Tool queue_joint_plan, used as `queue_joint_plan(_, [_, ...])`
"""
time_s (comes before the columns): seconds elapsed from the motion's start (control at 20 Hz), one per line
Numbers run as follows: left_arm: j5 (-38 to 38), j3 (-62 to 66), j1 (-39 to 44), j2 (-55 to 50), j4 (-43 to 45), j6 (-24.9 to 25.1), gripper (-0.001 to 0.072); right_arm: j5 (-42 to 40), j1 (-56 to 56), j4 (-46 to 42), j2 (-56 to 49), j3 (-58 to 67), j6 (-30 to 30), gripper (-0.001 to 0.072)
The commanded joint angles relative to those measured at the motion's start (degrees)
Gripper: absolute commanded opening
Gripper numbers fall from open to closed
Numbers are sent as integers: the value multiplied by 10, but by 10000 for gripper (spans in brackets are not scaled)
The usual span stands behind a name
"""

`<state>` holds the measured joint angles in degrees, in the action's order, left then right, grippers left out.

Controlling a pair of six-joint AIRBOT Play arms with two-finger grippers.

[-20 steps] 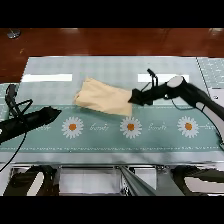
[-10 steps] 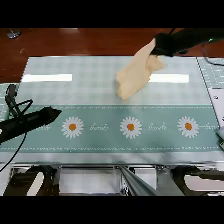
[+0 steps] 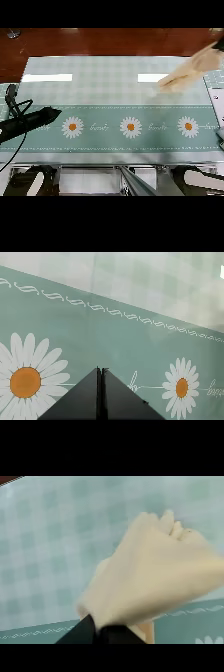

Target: Fold the shirts.

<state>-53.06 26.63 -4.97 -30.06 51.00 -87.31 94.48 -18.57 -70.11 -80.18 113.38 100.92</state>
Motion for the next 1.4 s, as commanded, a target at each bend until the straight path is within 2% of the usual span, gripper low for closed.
queue_joint_plan(0.0, [15, 0, 0, 0, 0, 43, 24, 100, -86, -34, 19, -6, 30, 23])
queue_joint_plan(0.1, [33, 0, 0, 0, 0, 69, 24, 107, -114, -66, 50, -34, 42, 21])
queue_joint_plan(0.25, [41, 0, 0, 0, 0, 70, 23, 108, -157, -119, 121, -129, 50, 21])
queue_joint_plan(0.5, [40, 0, 0, 0, 0, 72, 23, 95, -276, -210, 293, -379, 85, 22])
queue_joint_plan(0.7, [40, 0, 0, 0, 0, 72, 23, 32, -341, -310, 440, -559, 100, 31])
queue_joint_plan(0.75, [41, 0, 0, 0, 0, 72, 24, 30, -355, -327, 453, -586, 97, 272])
queue_joint_plan(0.8, [46, 0, 0, 0, 0, 72, 23, 27, -364, -330, 452, -599, 82, 583])
queue_joint_plan(0.85, [55, 0, 0, 0, 0, 72, 23, 16, -367, -318, 441, -599, 57, 628])
queue_joint_plan(0.9, [73, 4, 0, -3, 0, 77, 23, -1, -367, -285, 421, -588, 39, 628])
queue_joint_plan(1.0, [75, 43, -11, -37, 7, 117, 22, -52, -366, -157, 366, -526, 42, 621])
queue_joint_plan(1.05, [60, 79, -22, -66, 6, 117, 22, -93, -358, -57, 330, -482, 46, 572])
queue_joint_plan(1.1, [41, 132, -31, -101, 6, 116, 22, -135, -339, 44, 296, -442, 44, 402])
queue_joint_plan(1.15, [25, 195, -33, -139, 4, 116, 22, -184, -299, 159, 259, -401, -3, 202])
queue_joint_plan(1.2, [13, 260, -28, -176, 1, 116, 22, -221, -235, 259, 221, -365, -90, 38])
queue_joint_plan(1.25, [1, 327, -16, -213, -2, 115, 21, -245, -159, 305, 189, -334, -146, 24])
queue_joint_plan(1.35, [-41, 468, 25, -291, -1, 104, 21, -288, 13, 265, 130, -289, -176, 24])
